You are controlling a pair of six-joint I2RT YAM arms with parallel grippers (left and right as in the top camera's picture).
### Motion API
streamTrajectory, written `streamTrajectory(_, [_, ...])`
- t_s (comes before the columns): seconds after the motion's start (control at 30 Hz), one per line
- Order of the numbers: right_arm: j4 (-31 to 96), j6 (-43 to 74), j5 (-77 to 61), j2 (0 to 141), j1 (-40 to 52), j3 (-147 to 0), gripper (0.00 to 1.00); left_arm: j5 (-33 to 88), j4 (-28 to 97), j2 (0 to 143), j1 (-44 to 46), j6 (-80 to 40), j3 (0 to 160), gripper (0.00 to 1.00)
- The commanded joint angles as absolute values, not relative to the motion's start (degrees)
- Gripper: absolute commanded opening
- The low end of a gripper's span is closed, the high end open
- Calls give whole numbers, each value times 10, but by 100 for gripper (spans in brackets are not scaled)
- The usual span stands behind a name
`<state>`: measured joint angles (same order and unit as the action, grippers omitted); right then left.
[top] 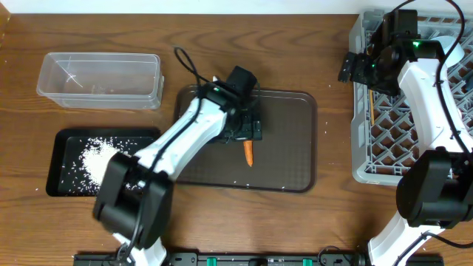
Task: Sort waste into correct bins and load items into the dishwasher rack
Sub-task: 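Reach the left gripper to the carrot on the brown tray and grasp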
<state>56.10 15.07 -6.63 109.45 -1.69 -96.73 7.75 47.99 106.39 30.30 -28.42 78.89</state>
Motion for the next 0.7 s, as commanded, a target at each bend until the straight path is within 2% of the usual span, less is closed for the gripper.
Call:
streamTrajectory(0.0, [561, 158, -69, 1080, -21, -977, 99, 63, 468, 1094, 315, -283, 795, 100])
streamTrajectory(0.1, [561, 158, -69, 1080, -21, -977, 99, 56, 451, 1117, 333, -305, 795, 99])
streamTrajectory(0.43, [561, 158, -69, 1080, -21, -977, 99, -95, 389, 1168, 392, -411, 795, 92])
streamTrajectory(0.67, [561, 158, -69, 1080, -21, -977, 99, -108, 351, 1169, 384, -413, 793, 89])
